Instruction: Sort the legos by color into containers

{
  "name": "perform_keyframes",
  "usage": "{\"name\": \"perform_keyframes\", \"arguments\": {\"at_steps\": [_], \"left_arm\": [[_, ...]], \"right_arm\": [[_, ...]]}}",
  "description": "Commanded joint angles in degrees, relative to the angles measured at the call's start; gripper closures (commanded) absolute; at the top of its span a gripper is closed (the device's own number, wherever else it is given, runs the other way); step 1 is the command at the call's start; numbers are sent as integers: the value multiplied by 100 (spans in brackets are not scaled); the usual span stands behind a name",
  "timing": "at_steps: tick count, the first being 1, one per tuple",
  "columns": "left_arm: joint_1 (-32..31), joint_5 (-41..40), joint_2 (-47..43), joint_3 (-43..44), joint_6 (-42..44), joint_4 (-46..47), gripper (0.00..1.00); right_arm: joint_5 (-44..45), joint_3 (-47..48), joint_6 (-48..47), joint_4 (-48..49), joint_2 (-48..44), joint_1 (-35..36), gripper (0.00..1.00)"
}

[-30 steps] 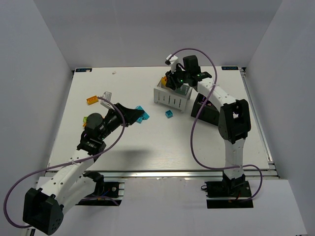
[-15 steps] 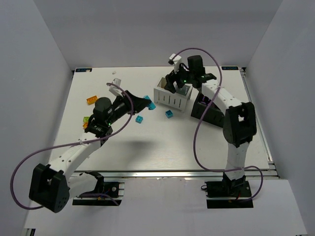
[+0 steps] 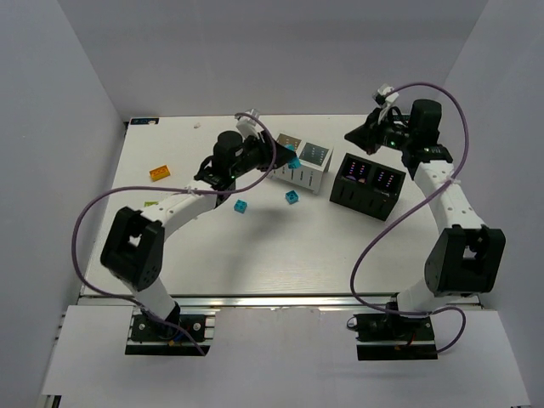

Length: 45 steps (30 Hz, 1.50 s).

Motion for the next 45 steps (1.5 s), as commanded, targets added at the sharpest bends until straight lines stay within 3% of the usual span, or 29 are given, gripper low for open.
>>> {"name": "perform_keyframes", "arguments": {"at_steps": [1,9,18,23,30,35,37,45], "left_arm": [[-134,-285,386,539,219,258,100],[-389,-636,1887,1875,271,523,100],[-476,-1102,2637,2683,377,339,100],[-547,-1322,2909,3070,447,13,91],[-591,-1568,2936,3255,553,-479,44],[-591,-1612,2849,3378,597,-752,22],[-599,-1639,2726,3378,605,-743,2],[-600,-2207,1620,3019,1026,-1050,2]], "right_arm": [[-264,-468,-233,-40,-513,0,100],[-299,-1401,13,83,-1199,-97,100],[-519,-1963,250,135,-1525,-325,100],[-562,-2087,181,75,-1639,-325,85],[-677,-2113,-276,-190,-1736,-325,54],[-677,-2096,-400,-374,-1771,-325,46],[-677,-2087,-531,-549,-1780,-325,43],[-844,-1955,-1383,-1252,-1815,-238,36]]}}
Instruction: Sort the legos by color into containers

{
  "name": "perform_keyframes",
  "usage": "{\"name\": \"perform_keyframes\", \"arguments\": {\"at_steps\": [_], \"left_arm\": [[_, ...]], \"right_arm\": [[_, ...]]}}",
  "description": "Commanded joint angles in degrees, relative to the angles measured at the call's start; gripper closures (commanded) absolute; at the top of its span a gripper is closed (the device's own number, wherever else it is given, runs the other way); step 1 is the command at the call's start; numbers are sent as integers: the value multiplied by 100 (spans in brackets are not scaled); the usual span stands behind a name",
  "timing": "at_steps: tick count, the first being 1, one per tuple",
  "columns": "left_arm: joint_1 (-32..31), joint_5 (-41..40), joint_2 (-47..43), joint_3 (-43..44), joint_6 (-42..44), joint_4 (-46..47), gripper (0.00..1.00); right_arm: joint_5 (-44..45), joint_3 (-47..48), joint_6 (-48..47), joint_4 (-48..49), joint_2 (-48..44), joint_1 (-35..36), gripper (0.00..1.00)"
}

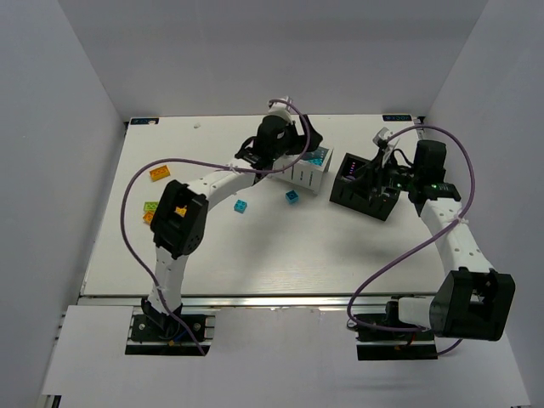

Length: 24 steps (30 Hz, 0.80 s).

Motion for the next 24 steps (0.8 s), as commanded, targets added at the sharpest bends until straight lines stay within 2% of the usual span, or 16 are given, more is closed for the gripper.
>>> {"name": "perform_keyframes", "arguments": {"at_steps": [1,3,4,6,7,11,12,16,18,22,24], "left_arm": [[-33,-568,-1327,-423,371,-167,2],[-25,-988,-2013,-863,591,-343,2],[-16,-1139,-2276,-1362,635,-413,2],[-7,-1499,-3085,-1935,627,-580,2],[10,-1892,-3366,-2216,566,-677,2],[107,-2397,-4746,-3735,75,-1571,2],[116,-2432,-5297,-3957,-22,-1705,2],[151,-2661,-6600,-4959,-629,-2320,2],[160,-2880,-7336,-5442,-1077,-2750,2],[160,-3056,-8427,-6077,-1736,-3348,2],[160,-3153,-8746,-6278,-1991,-3524,2]], "right_arm": [[-173,176,-715,-538,-121,188,36],[107,299,-1224,-942,-69,496,37],[256,343,-1391,-1065,-34,828,37],[906,536,-1716,-1443,159,1242,37],[1161,597,-1762,-1531,238,1670,37],[2503,826,-1798,-1603,704,2640,37],[2760,1009,-1519,-1533,1001,2798,36],[4034,1956,-509,-1769,1969,3439,36],[4361,2266,-77,-1726,2373,3721,35],[5398,2382,873,-1480,2849,4143,31],[5522,2426,1260,-1418,3121,4162,28]]}}
